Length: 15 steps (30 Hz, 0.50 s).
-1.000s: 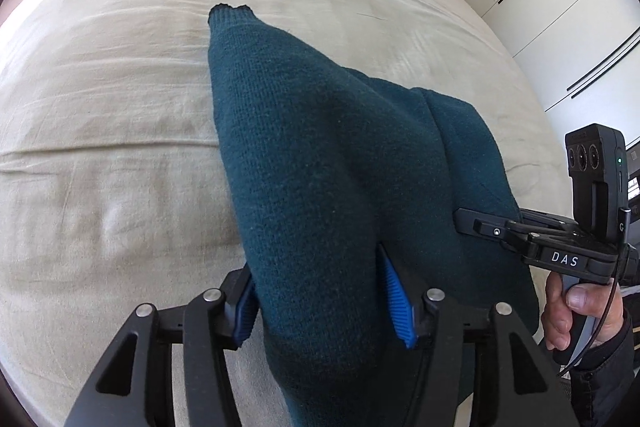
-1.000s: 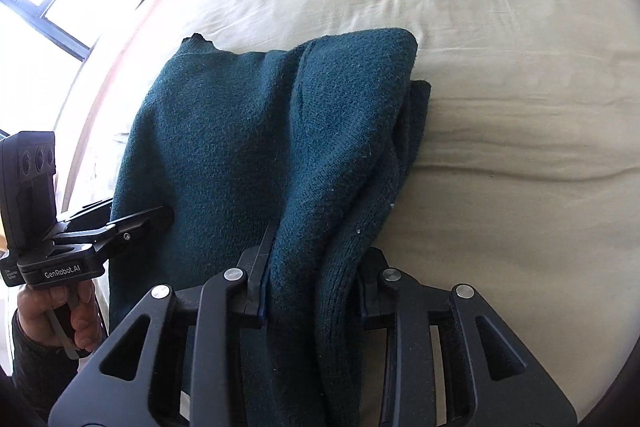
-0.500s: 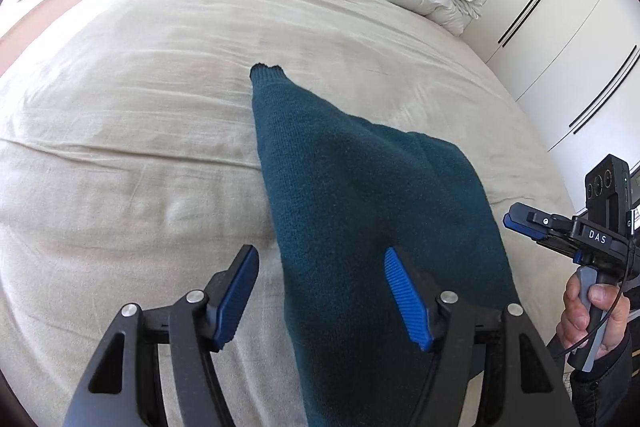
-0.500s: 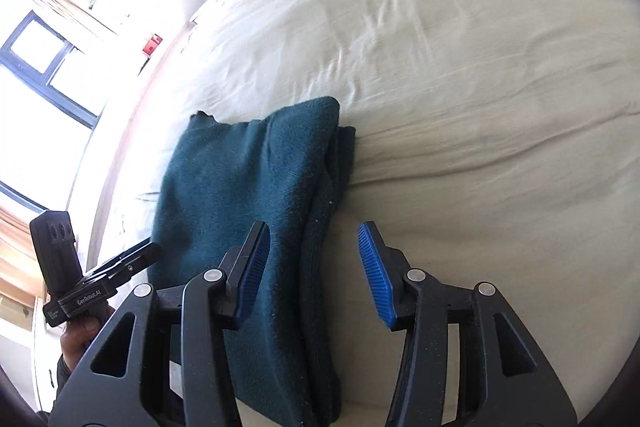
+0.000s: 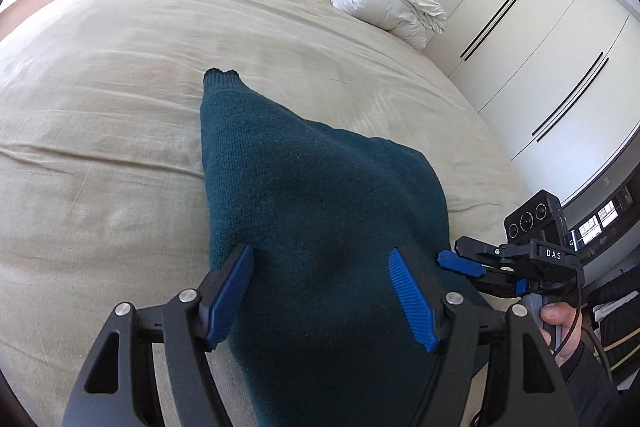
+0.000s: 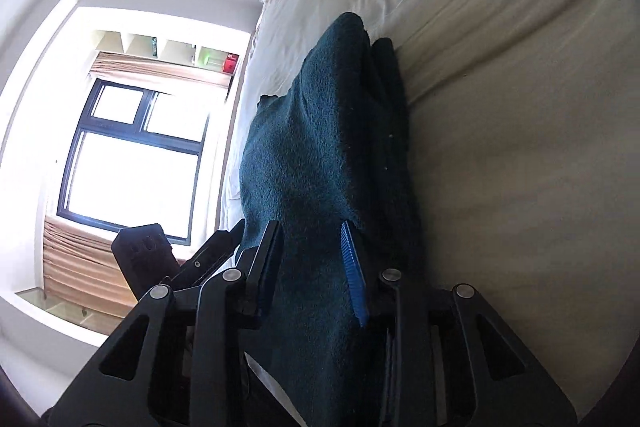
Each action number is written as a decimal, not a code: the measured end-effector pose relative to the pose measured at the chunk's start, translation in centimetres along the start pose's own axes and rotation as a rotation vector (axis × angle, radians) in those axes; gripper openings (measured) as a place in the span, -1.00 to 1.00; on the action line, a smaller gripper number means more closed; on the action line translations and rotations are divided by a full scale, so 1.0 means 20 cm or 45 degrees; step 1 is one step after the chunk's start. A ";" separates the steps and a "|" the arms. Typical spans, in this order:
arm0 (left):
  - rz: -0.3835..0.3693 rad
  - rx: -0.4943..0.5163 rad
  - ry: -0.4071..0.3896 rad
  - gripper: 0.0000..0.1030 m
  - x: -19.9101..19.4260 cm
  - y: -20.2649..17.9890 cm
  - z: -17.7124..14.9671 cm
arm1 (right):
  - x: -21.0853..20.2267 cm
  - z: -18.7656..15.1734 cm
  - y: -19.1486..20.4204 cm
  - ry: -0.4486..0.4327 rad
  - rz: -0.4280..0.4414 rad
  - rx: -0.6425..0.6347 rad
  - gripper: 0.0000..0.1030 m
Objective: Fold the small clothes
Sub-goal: 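Release the sweater with both tools and pull them back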
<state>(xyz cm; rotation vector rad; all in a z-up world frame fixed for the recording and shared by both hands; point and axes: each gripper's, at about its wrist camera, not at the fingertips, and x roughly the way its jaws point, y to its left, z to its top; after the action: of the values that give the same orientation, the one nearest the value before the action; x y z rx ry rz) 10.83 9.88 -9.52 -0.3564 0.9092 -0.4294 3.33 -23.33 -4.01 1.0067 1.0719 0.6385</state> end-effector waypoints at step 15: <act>-0.042 -0.035 0.034 0.36 0.27 -0.02 0.27 | 0.09 0.35 0.13 0.063 -0.091 -0.059 -0.41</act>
<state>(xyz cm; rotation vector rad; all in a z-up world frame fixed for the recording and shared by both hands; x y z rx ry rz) 18.16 7.46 -9.94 -0.3920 0.9375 -0.4529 10.60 -23.17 -1.51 0.9130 1.1265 0.6297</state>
